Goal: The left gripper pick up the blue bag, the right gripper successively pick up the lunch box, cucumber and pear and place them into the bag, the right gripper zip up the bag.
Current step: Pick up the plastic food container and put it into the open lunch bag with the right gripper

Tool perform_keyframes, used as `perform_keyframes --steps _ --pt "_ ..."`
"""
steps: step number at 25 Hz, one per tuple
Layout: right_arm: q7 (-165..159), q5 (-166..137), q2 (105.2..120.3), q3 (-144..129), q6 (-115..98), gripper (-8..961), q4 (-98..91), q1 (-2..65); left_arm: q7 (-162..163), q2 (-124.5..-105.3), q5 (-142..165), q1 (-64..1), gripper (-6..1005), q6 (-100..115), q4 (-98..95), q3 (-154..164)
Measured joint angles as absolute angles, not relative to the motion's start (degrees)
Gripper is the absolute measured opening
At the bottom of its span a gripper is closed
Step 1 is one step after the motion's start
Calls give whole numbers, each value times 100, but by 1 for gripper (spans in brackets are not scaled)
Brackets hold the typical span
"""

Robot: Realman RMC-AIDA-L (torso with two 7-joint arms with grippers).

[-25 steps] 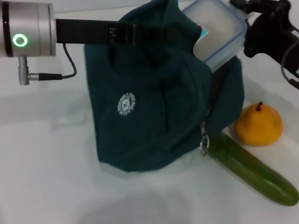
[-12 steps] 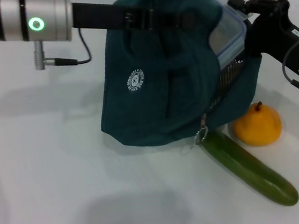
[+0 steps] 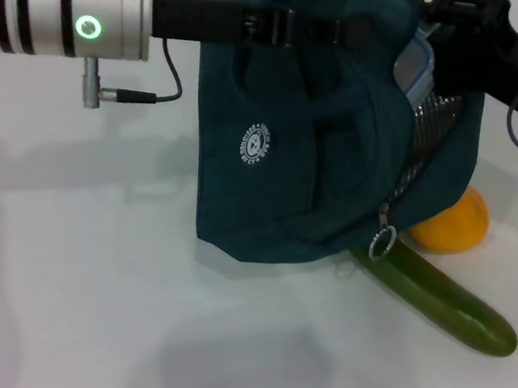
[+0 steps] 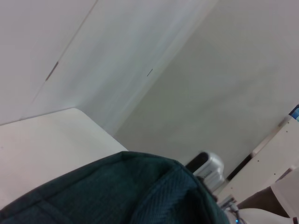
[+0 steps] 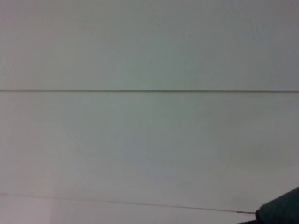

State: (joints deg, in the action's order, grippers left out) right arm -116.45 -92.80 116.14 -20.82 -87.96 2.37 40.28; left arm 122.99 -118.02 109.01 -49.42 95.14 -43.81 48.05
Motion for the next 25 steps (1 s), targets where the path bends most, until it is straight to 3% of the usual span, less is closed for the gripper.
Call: perform_keyframes --steps 10,25 --pt "-11464 -9283 11592 -2250 -8569 112 -329 4001 12296 -11585 10685 -4777 54 9506 -4268 4748" --pt "-10786 -9277 11598 -2965 -8459 114 -461 4502 12248 -11593 10670 -4676 54 9475 -4051 4745"
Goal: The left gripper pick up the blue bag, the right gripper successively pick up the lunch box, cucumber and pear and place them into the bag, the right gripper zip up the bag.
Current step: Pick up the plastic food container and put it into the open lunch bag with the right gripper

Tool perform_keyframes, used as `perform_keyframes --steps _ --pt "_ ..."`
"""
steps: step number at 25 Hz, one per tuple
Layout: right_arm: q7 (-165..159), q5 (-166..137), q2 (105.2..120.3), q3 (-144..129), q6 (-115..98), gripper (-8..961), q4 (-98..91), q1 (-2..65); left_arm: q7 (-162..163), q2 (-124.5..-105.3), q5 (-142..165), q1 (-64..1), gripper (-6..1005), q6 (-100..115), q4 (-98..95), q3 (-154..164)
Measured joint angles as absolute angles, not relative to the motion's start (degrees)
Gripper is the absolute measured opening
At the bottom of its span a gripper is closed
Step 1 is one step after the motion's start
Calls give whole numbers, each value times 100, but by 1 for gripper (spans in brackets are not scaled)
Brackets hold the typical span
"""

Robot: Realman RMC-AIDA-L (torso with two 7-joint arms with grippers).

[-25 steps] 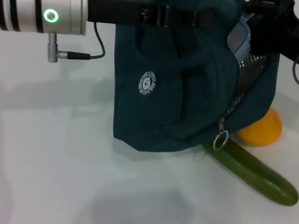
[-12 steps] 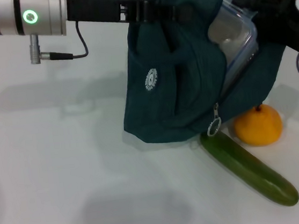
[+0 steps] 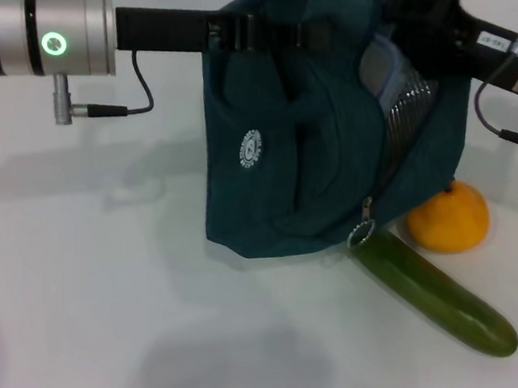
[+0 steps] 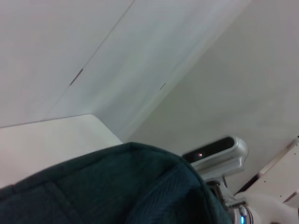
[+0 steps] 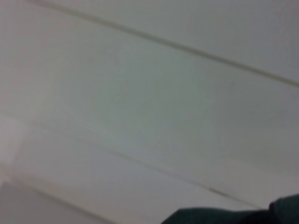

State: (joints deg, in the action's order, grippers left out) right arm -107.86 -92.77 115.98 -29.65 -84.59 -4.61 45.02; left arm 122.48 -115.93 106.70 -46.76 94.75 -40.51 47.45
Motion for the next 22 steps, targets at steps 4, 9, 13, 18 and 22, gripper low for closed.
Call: perform_keyframes --steps 4,9,13,18,22 --pt "-10814 -9249 11598 -3360 -8466 115 -717 4549 12162 -11591 10669 -4672 54 9454 -3896 4700" --pt "-10824 -9250 11571 -3434 -8464 115 -843 4526 12148 -11558 10669 -4622 54 9441 -3838 4669" --pt "-10826 -9265 11566 -3437 -8410 116 -964 4457 12176 -11544 10669 -4607 54 9439 -3835 4667" --pt "-10834 -9267 11564 -3583 -8406 117 -1048 4458 12379 -11512 10669 -4634 54 9538 -3832 4670" --pt "-10852 -9247 11558 -3725 -8405 141 -1182 4462 12548 -11485 10670 -4661 54 9653 -3815 4683"
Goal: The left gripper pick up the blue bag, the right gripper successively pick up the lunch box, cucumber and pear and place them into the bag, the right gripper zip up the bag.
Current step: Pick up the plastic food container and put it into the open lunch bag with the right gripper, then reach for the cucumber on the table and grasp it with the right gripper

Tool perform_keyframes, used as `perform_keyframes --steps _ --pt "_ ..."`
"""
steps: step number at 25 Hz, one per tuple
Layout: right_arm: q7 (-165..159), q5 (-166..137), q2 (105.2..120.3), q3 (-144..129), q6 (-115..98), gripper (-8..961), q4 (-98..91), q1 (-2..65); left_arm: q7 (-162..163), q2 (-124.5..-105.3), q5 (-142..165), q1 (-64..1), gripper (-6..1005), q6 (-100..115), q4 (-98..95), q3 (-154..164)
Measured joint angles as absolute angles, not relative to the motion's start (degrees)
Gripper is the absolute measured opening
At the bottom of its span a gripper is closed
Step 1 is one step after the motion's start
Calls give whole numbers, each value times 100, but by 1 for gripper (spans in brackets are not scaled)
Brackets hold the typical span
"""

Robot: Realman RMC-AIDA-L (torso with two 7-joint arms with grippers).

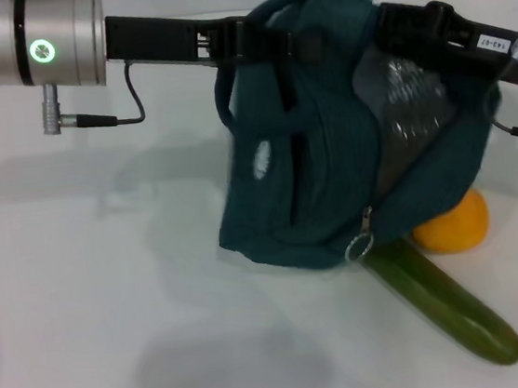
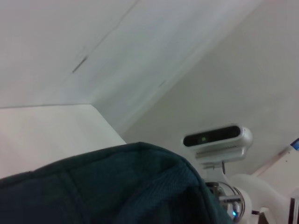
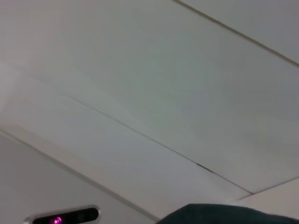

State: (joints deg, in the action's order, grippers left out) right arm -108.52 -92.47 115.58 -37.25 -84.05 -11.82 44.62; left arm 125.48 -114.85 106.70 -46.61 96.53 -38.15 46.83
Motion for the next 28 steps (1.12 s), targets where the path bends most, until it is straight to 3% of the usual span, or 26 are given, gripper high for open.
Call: perform_keyframes --steps 10,15,28 --pt "-10855 -9233 11528 -3793 -8409 310 -1410 4446 12584 -11345 10699 -4602 53 9336 -3666 4675" --pt "-10855 -9241 11503 -3794 -8594 309 -1561 4333 12524 -11314 10723 -4581 53 9139 -3643 4676" --pt "-9609 -8398 11517 -3735 -9390 327 -2577 3152 12354 -11309 10758 -4508 54 8705 -3542 4677"
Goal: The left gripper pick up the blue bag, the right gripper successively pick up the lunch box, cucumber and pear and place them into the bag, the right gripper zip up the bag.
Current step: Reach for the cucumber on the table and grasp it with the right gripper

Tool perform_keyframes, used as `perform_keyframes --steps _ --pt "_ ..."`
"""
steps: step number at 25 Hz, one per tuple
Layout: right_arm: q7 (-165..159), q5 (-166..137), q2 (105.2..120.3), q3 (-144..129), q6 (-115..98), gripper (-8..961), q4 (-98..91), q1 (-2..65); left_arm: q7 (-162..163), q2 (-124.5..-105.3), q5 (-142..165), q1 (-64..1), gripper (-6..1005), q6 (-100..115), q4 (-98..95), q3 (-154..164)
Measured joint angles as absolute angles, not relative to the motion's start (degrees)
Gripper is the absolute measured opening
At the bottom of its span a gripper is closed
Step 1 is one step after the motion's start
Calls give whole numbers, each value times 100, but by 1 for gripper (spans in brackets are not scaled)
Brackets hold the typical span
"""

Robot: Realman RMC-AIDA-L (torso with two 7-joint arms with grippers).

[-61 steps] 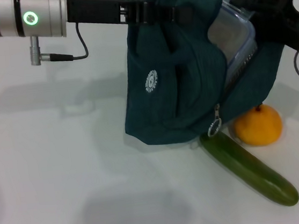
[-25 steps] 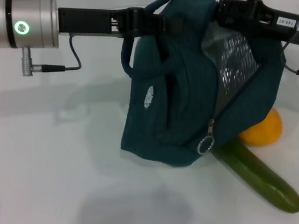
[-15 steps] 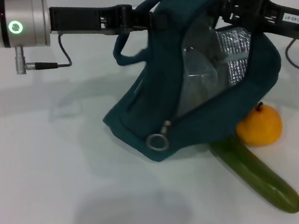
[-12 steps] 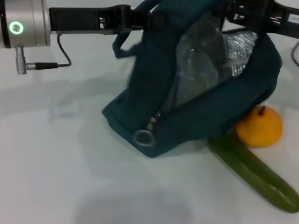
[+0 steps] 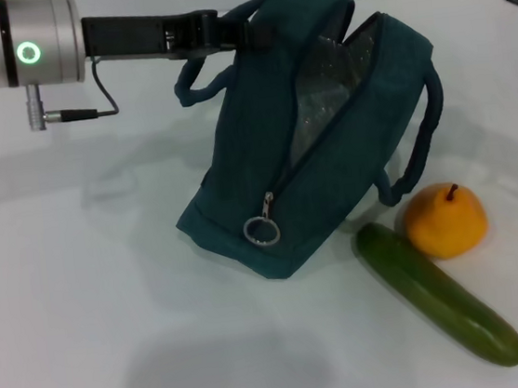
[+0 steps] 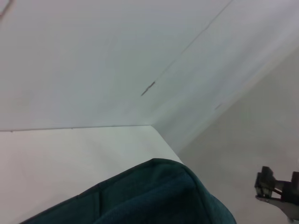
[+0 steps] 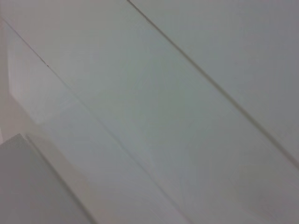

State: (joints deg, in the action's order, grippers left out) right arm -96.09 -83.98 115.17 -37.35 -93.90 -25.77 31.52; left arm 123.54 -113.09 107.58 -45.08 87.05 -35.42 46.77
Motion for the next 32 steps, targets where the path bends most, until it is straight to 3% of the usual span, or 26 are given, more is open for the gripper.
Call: perform_keyframes --steps 6,11,15,23,32 --pt "-8679 -7825 11513 -3847 -9514 332 -2509 2725 12338 -11318 10745 -4509 54 8538 -3542 4675" --pt "-9004 -8347 11124 -4167 -10283 332 -2772 2649 12283 -11312 10723 -4509 54 8431 -3541 4676" --pt "-9845 -9311 10981 -4112 -10293 331 -3541 2412 12222 -11311 10721 -4509 54 8367 -3541 4672" --pt "-11052 -10168 11070 -4504 -10722 331 -4727 2212 12223 -11295 10707 -4491 54 8307 -3579 4666" --pt "-13417 -10734 11133 -6000 -11192 337 -6227 3334 12192 -11258 10689 -4525 54 8287 -3598 4667"
